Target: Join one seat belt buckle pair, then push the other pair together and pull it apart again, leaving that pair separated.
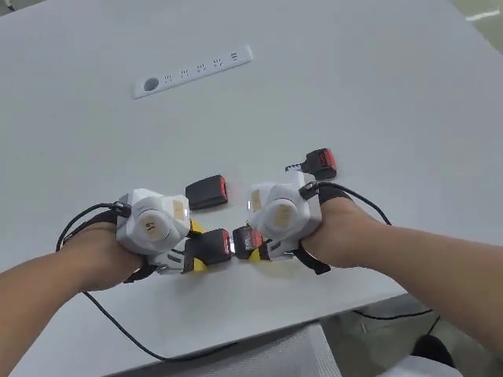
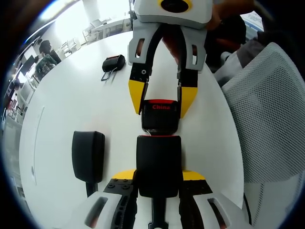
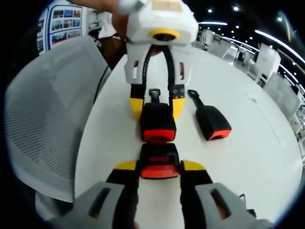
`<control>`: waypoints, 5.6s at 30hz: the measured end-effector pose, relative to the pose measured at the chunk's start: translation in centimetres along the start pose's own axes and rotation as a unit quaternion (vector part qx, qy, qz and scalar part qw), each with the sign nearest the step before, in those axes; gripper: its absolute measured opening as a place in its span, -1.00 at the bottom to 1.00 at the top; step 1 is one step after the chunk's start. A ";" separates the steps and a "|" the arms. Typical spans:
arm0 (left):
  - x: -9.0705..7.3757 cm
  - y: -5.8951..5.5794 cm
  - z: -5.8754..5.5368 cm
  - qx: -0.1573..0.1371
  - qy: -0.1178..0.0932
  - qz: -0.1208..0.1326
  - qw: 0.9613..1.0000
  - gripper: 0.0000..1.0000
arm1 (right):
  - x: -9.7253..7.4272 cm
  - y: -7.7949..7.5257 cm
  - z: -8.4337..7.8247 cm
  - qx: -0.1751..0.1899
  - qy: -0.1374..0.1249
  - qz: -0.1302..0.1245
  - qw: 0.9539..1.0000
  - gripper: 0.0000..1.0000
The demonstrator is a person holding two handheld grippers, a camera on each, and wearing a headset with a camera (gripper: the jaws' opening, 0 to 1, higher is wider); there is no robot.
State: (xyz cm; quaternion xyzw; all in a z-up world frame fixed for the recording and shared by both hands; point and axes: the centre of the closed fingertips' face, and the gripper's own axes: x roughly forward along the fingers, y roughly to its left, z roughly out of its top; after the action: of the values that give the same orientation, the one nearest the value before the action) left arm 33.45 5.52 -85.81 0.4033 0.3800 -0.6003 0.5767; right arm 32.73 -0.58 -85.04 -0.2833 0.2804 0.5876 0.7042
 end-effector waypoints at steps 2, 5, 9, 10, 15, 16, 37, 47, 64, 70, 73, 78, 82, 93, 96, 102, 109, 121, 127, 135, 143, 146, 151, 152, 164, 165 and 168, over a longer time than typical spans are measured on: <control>0.0 0.0 0.0 -0.001 0.001 0.003 1.000 -0.32 | 0.0 0.1 0.0 -0.004 0.004 -0.001 1.000 -0.37; 0.0 -0.1 0.0 -0.001 0.006 0.007 1.000 -0.32 | 0.0 0.0 -0.1 -0.004 0.004 -0.002 1.000 -0.37; -0.1 -0.1 0.0 0.000 0.005 0.005 1.000 -0.32 | 0.0 0.1 -0.1 -0.005 -0.002 -0.003 1.000 -0.37; -0.1 -0.1 0.0 -0.001 0.005 0.005 1.000 -0.32 | 0.0 0.1 -0.1 -0.005 -0.003 -0.003 1.000 -0.37; -0.2 -0.1 0.0 -0.004 0.013 0.012 1.000 -0.30 | 0.1 0.1 0.1 -0.003 0.007 -0.001 1.000 -0.35; -0.2 0.0 0.1 0.007 0.009 0.016 1.000 -0.29 | 0.1 0.1 0.0 -0.004 0.014 0.001 1.000 -0.35; -5.4 5.9 2.7 -0.062 -0.065 0.106 0.990 -0.20 | -5.9 -6.9 -0.7 0.015 0.000 -0.053 0.998 -0.22; -3.3 8.8 2.5 -0.049 -0.034 0.096 0.994 0.03 | -9.3 -11.7 -5.8 0.023 0.026 -0.086 0.996 -0.19; -1.0 9.0 0.8 -0.020 0.018 0.057 0.998 0.15 | -10.3 -12.1 -9.6 0.049 0.026 -0.048 0.997 0.13; -0.4 9.4 0.6 -0.017 0.017 0.051 0.998 -0.08 | -10.3 -12.1 -9.9 0.030 0.045 -0.034 0.998 0.01; -0.4 9.8 1.1 -0.020 0.008 0.052 0.998 -0.12 | -9.9 -11.8 -10.3 0.019 0.059 -0.029 0.998 -0.05; -0.2 10.2 1.3 -0.020 0.002 0.055 0.998 -0.32 | -9.3 -11.9 -10.4 0.021 0.064 -0.021 0.998 -0.32; -0.2 10.2 1.2 -0.019 -0.001 0.053 0.998 -0.33 | -9.3 -12.2 -10.6 0.021 0.067 -0.028 0.997 -0.35; -0.2 10.2 1.2 -0.028 0.002 0.051 0.998 -0.34 | -9.2 -12.2 -10.5 0.020 0.070 -0.023 0.997 -0.36; -0.2 10.2 1.1 -0.029 0.006 0.048 0.998 -0.34 | -9.0 -12.2 -10.2 0.019 0.076 -0.025 0.997 -0.37; -0.2 10.1 1.1 -0.034 0.006 0.046 0.998 -0.34 | -7.8 -11.8 -8.8 0.030 0.065 -0.021 0.997 -0.37; -0.2 10.1 1.1 -0.034 0.009 0.045 0.998 -0.34 | -5.5 -10.9 -6.2 0.029 0.045 -0.017 0.998 -0.37; -0.1 10.1 1.2 -0.034 0.008 0.041 0.999 -0.34 | -2.0 -10.5 -2.5 0.016 0.038 -0.026 0.999 -0.37; -0.1 10.1 1.2 -0.032 0.009 0.039 0.999 -0.34 | -1.7 -10.7 -2.1 0.009 0.039 -0.027 0.999 -0.37; -0.1 10.2 1.2 -0.030 0.011 0.041 0.999 -0.34 | -1.7 -10.8 -2.2 -0.006 0.035 -0.030 0.999 -0.37; -0.1 10.1 1.2 -0.032 0.008 0.045 0.998 -0.34 | -1.3 -10.6 -1.6 -0.002 0.022 -0.023 0.999 -0.37; -0.2 10.1 1.2 -0.031 0.006 0.045 0.998 -0.35 | -1.1 -10.6 -1.4 0.001 0.017 -0.020 1.000 -0.38; -0.2 10.1 1.3 -0.030 0.007 0.045 0.999 -0.35 | -1.1 -10.4 -1.1 -0.006 0.018 -0.013 1.000 -0.40; -0.2 10.1 1.3 -0.030 0.007 0.044 0.999 -0.35 | -1.1 -10.4 -1.0 -0.008 0.020 -0.012 1.000 -0.40; -0.1 10.1 1.2 -0.025 0.009 0.032 0.999 -0.36 | -0.8 -10.5 -0.5 -0.022 0.037 -0.006 0.999 -0.43; 0.0 10.1 1.2 -0.025 0.010 0.031 0.999 -0.36 | -0.8 -10.5 -0.5 -0.023 0.037 -0.005 0.999 -0.43; 0.0 10.1 1.2 -0.024 0.011 0.031 0.999 -0.36 | -0.3 -10.4 0.1 -0.024 0.033 -0.003 0.999 -0.44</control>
State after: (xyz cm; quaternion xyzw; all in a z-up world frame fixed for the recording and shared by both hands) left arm 43.50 3.92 -85.23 0.4072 0.3878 -0.5688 0.6002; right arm 42.97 -2.27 -84.04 -0.3204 0.2888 0.5821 0.6893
